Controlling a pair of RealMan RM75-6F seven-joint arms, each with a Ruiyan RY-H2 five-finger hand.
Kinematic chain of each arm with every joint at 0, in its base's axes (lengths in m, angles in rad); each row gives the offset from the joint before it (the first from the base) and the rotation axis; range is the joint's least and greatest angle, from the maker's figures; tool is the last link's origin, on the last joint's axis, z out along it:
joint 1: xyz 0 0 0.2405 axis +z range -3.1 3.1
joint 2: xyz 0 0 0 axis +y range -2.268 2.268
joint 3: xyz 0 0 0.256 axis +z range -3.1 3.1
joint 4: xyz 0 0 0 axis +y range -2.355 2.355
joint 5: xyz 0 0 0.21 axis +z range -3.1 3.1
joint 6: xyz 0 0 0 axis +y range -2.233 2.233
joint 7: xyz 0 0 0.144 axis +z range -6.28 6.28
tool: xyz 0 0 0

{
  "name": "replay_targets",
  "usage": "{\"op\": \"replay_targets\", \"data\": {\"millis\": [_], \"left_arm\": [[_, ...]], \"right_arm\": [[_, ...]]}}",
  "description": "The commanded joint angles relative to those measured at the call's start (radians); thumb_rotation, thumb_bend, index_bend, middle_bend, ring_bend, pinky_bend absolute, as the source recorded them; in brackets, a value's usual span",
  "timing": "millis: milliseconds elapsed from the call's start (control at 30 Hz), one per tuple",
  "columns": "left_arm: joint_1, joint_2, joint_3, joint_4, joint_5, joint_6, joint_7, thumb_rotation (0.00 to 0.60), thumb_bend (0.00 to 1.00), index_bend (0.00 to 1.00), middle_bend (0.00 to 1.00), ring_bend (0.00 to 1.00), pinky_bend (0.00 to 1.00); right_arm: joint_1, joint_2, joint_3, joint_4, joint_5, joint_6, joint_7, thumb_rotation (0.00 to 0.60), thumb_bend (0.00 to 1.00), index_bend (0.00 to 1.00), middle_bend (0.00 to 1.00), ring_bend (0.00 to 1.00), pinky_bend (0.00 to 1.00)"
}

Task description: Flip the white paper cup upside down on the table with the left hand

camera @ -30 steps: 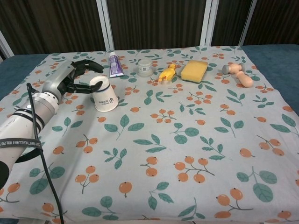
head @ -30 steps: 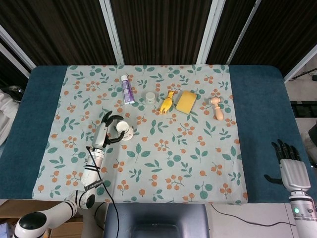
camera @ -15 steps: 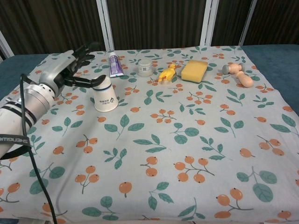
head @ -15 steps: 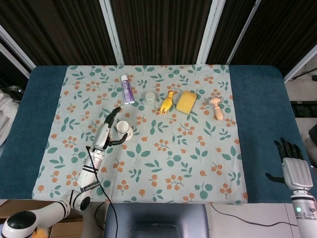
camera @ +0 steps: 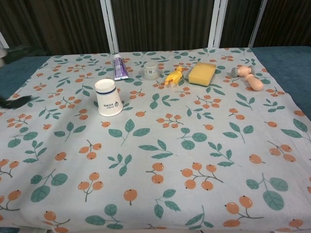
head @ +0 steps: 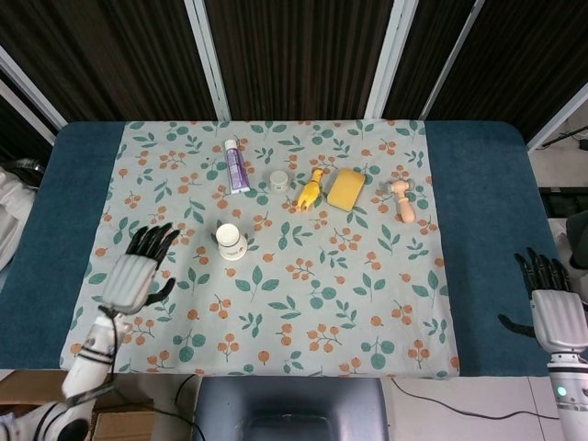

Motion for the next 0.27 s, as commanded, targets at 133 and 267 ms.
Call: {"op": "replay_targets", "data": {"millis": [133, 267], "left_arm": [[0.255, 0.094, 0.127, -0.004, -0.003, 0.232, 0.019, 0.600, 0.35, 0.00, 0.00, 0.00, 0.00], [0.295, 0.067, 0.117, 0.099, 0.049, 0.276, -0.093, 0.600, 0.35, 0.00, 0.00, 0.00, 0.00]], "right_arm": [[-0.011, -0.011, 0.000, 0.000, 0.005, 0.016, -0.036, 0.600, 0.01, 0.00, 0.00, 0.00, 0.00], [-0.018, -0.013, -0.006, -0.008, 0.006, 0.020, -0.056, 0.600, 0.01, 0.00, 0.00, 0.00, 0.00]]}}
